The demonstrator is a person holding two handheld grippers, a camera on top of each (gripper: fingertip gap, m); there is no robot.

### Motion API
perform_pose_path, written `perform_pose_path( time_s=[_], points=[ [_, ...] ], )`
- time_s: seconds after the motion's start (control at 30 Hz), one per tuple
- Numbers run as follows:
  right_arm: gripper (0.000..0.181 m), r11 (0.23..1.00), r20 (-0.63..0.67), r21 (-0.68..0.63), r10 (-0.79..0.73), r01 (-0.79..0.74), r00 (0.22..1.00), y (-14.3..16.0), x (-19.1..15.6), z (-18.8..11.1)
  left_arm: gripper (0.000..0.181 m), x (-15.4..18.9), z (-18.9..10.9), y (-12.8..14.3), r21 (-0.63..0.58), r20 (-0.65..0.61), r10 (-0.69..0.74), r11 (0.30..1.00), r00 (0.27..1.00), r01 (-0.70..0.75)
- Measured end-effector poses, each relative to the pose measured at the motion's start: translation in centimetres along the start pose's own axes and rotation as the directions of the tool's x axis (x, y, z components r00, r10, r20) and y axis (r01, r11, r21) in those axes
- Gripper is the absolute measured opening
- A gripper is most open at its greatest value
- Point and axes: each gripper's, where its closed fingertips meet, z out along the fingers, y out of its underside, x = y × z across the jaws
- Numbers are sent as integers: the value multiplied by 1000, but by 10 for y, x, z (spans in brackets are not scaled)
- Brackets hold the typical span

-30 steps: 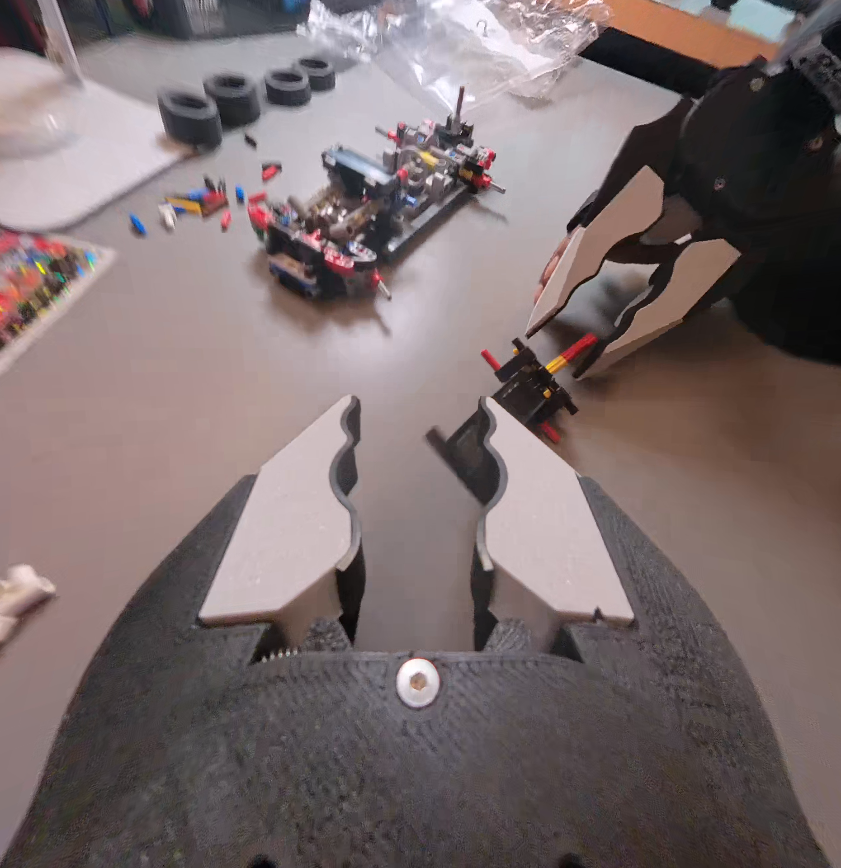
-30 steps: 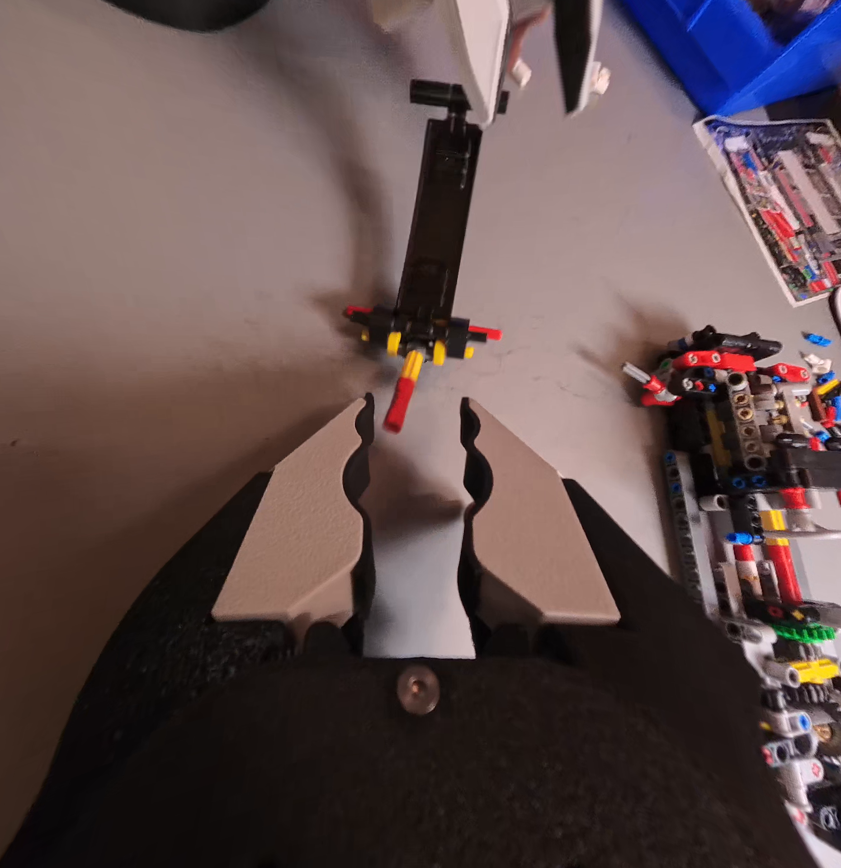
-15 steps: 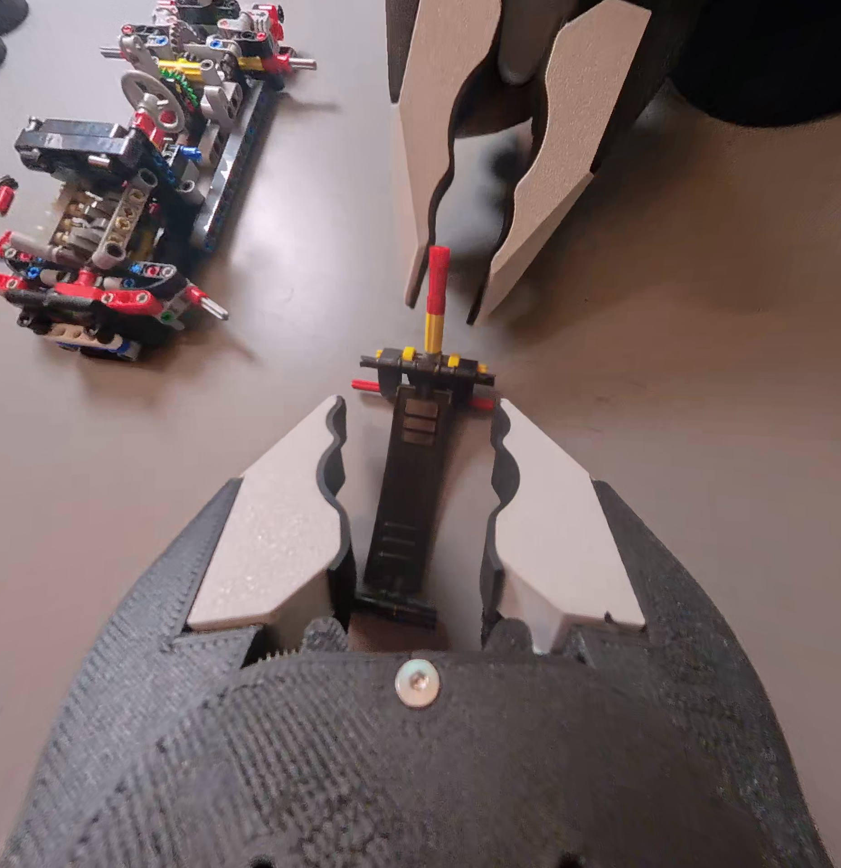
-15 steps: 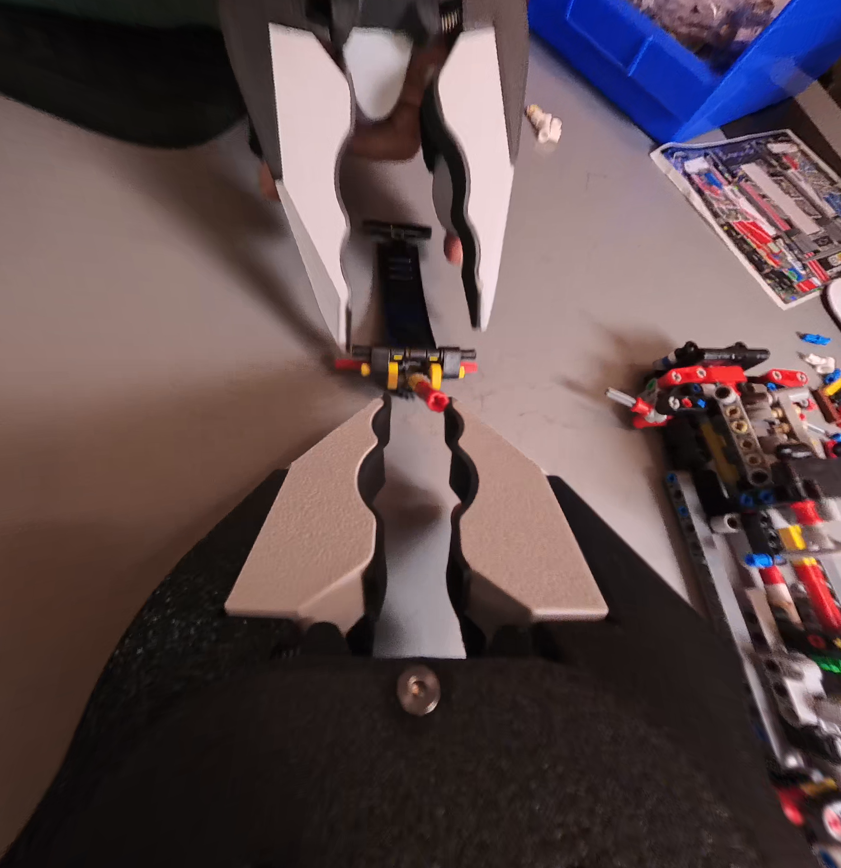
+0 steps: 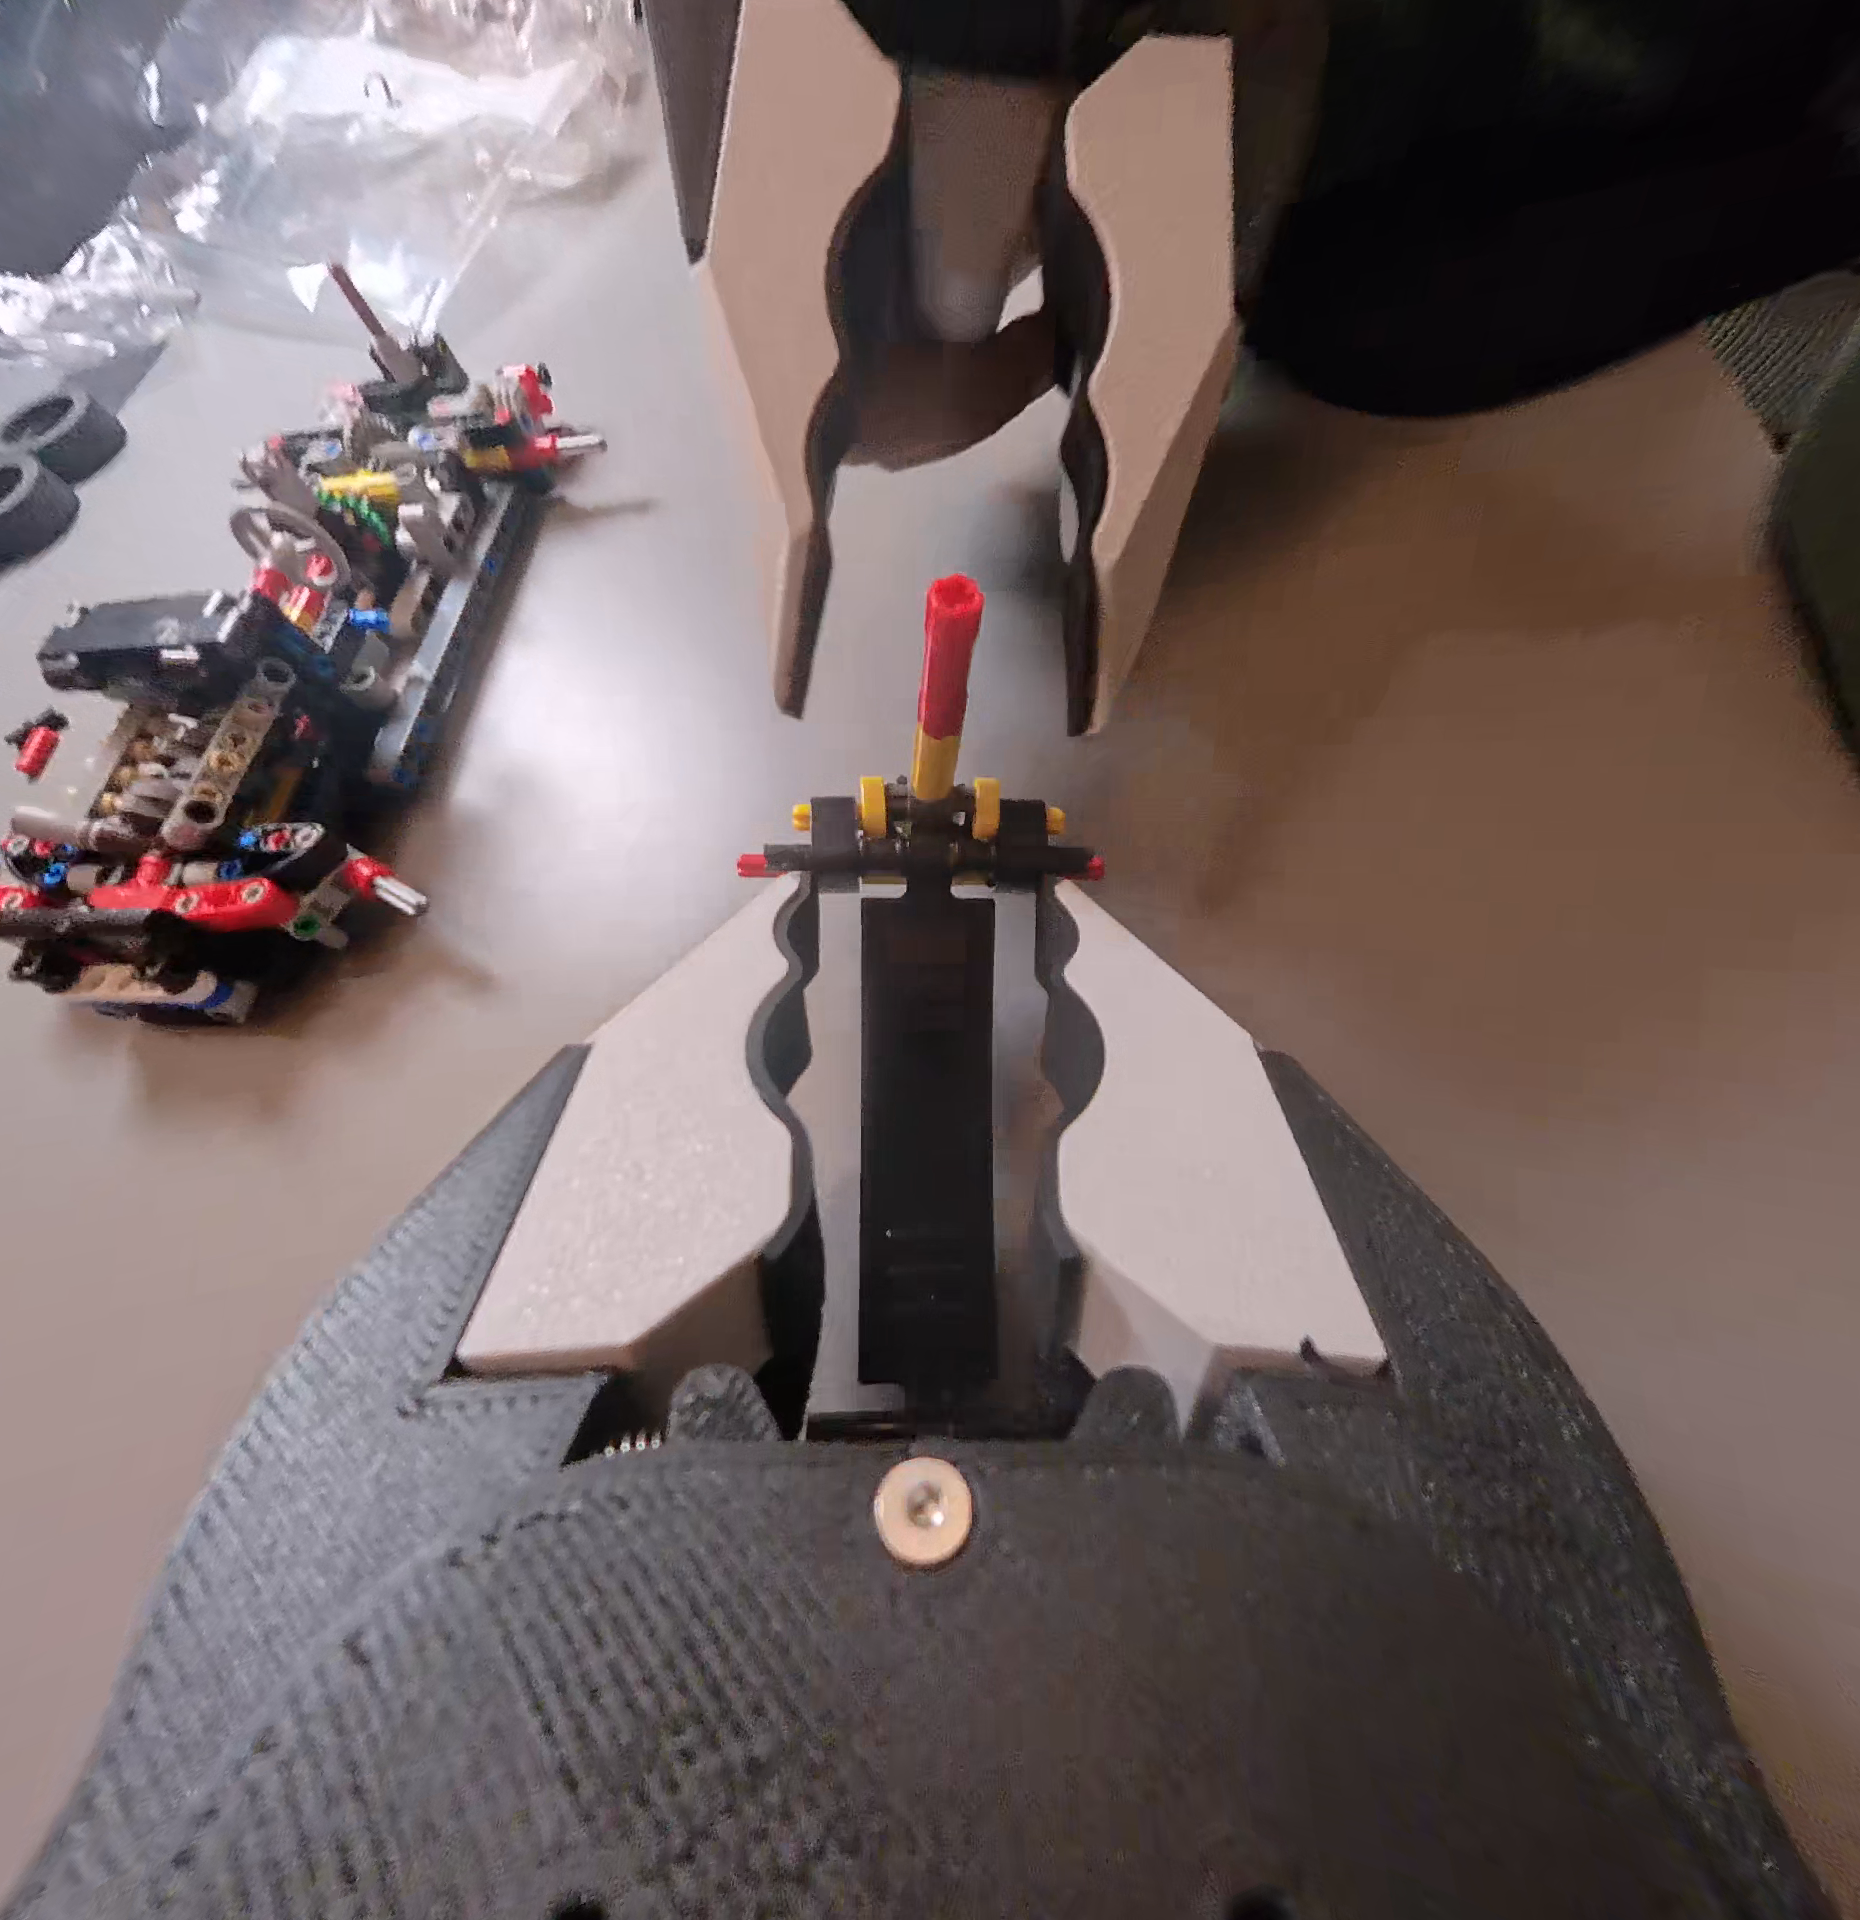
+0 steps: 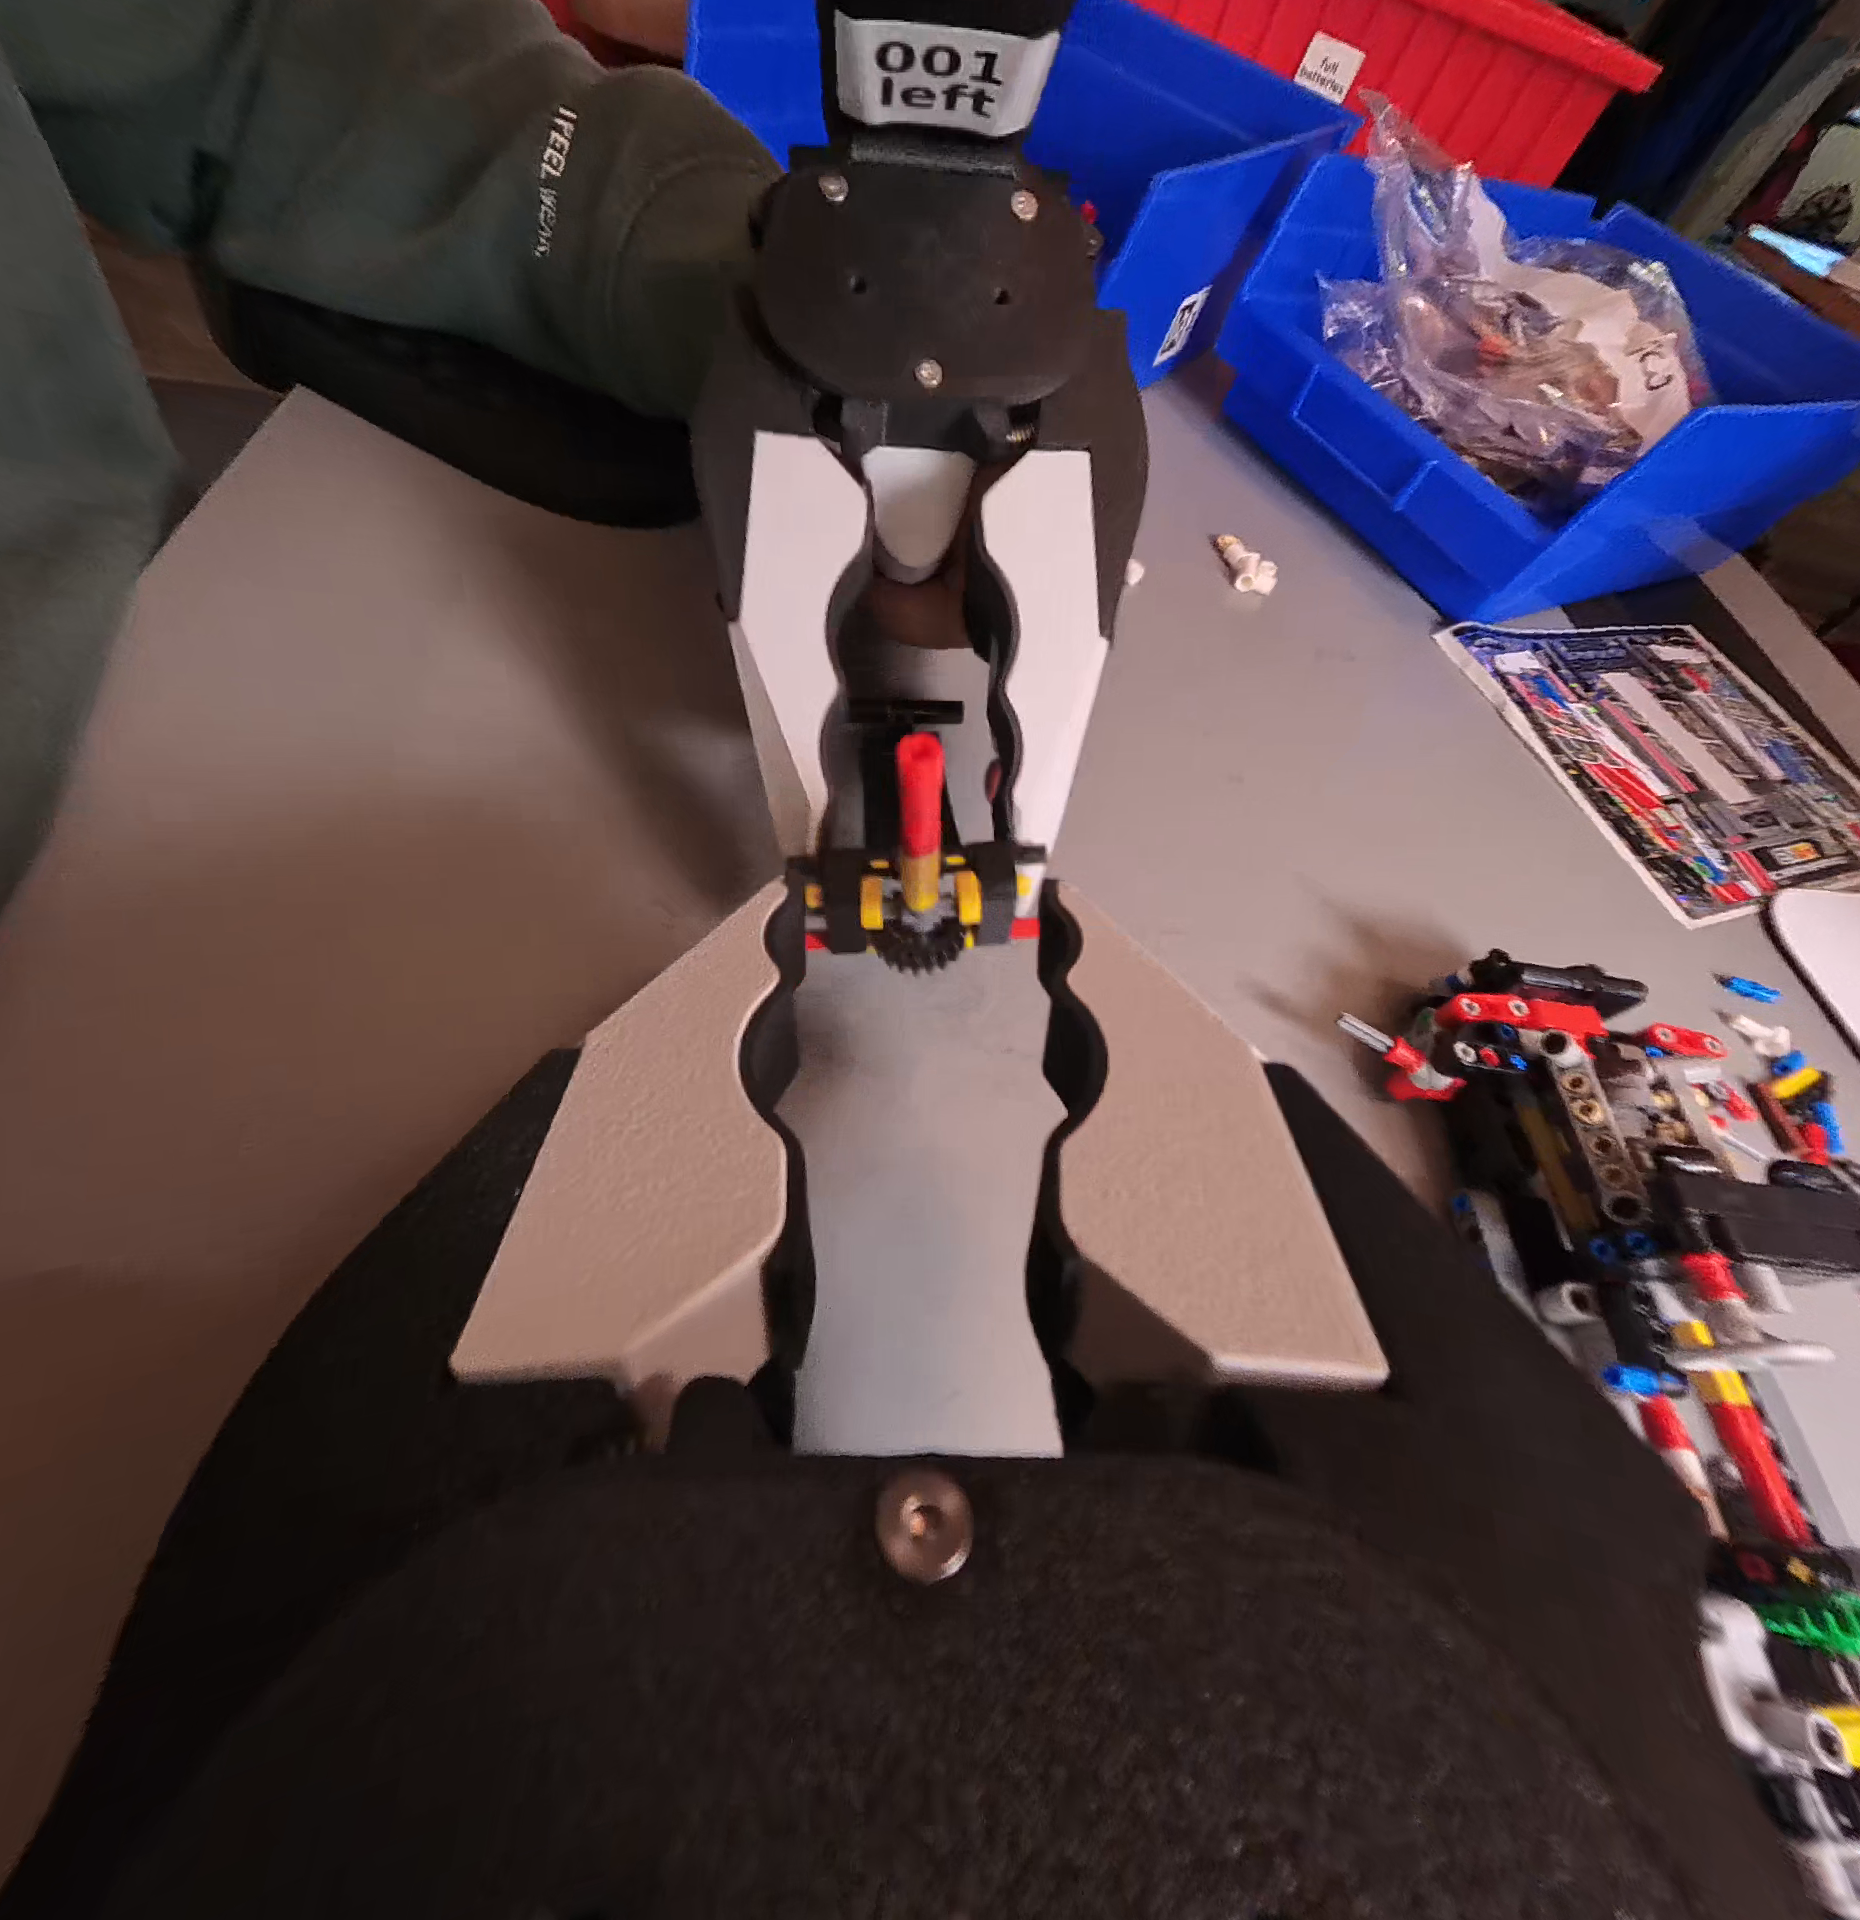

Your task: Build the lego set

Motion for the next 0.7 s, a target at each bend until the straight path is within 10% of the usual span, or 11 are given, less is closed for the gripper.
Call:
perform_pose_path(
  time_s=[0.03,0.7],
  points=[
    [40,1000,-3,4,-11,11,1000,1,1,-2,40,1,-1,-3,16,-5,3,1000,1000,-3],
    [28,994,75,-80,-63,69,995,12,-20,8,40,24,1,-2,-30,-64,29,999,998,-31]
  ],
)
